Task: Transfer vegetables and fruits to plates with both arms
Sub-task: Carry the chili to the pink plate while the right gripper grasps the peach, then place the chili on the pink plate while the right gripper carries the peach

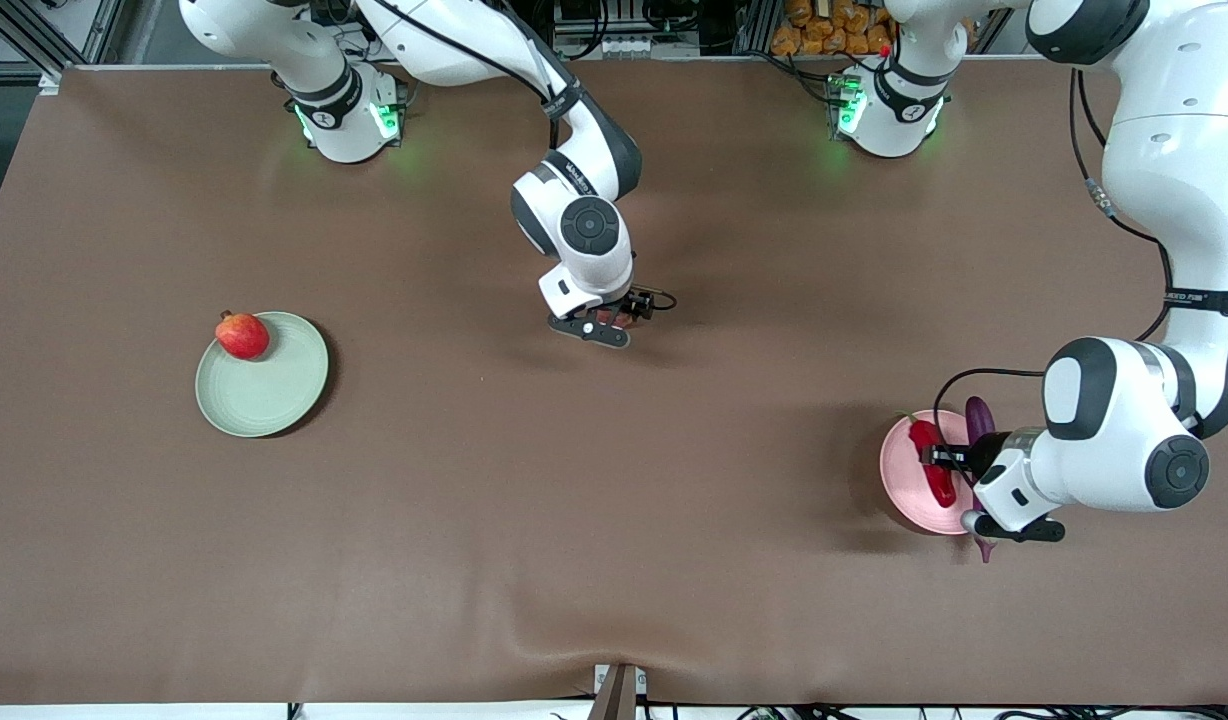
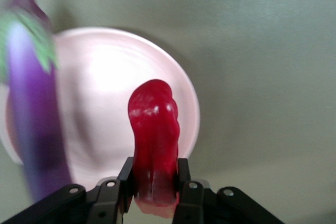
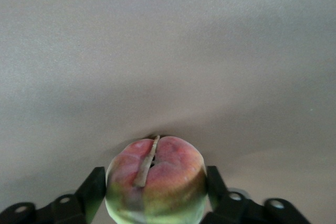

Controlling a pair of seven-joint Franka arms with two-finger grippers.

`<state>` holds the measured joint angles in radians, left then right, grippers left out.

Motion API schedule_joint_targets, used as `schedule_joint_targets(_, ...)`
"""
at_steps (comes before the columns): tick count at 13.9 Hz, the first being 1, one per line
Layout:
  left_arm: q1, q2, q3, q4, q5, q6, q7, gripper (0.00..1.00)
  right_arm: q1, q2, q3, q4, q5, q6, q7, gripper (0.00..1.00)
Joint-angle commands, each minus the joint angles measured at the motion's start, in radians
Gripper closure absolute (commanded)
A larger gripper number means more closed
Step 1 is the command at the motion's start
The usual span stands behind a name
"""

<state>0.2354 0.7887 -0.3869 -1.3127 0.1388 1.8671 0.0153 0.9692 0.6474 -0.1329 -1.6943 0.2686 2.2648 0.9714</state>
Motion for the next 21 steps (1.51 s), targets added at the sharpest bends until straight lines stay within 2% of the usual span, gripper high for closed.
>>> schedule_joint_targets(1,-0.013,-0.002,0.002,0.021,0.070,-0.011,0.054,0.63,0.020,0.003,-0.010,0.008,-0.020,-0.007,0.016,0.87)
schedule_joint_targets(2,-0.014,0.000,0.002,0.023,0.070,-0.011,0.078,0.61,0.011,0.002,-0.011,0.014,-0.020,-0.025,0.015,1.00)
schedule_joint_targets(6,-0.015,0.032,0.002,0.010,0.065,-0.011,0.106,0.55,-0.079,-0.017,-0.016,0.123,-0.022,-0.229,-0.019,1.00)
schedule_joint_targets(8,-0.013,0.035,0.002,0.010,0.062,-0.011,0.118,0.53,-0.168,-0.043,-0.019,0.169,-0.022,-0.356,-0.126,1.00)
schedule_joint_targets(9,-0.013,0.035,0.002,0.010,0.062,-0.011,0.118,0.51,-0.217,-0.060,-0.030,0.171,-0.023,-0.375,-0.187,1.00)
schedule_joint_targets(10,-0.013,0.035,0.003,0.010,0.062,-0.011,0.118,0.39,-0.271,-0.074,-0.034,0.169,-0.023,-0.378,-0.259,1.00)
schedule_joint_targets(11,-0.013,0.035,0.003,0.012,0.062,-0.011,0.117,0.10,-0.335,-0.078,-0.036,0.169,-0.023,-0.393,-0.345,1.00)
schedule_joint_targets(12,-0.013,0.035,0.003,0.012,0.062,-0.011,0.117,0.00,-0.399,-0.084,-0.036,0.169,-0.022,-0.396,-0.440,1.00)
schedule_joint_targets(18,-0.028,0.018,0.005,0.015,0.068,-0.011,0.068,0.00,-0.725,-0.094,-0.076,0.134,-0.035,-0.458,-0.992,1.00)
schedule_joint_targets(21,-0.022,-0.026,-0.001,0.013,0.071,-0.014,0.046,0.00,-0.793,-0.091,-0.086,0.087,-0.067,-0.446,-1.085,1.00)
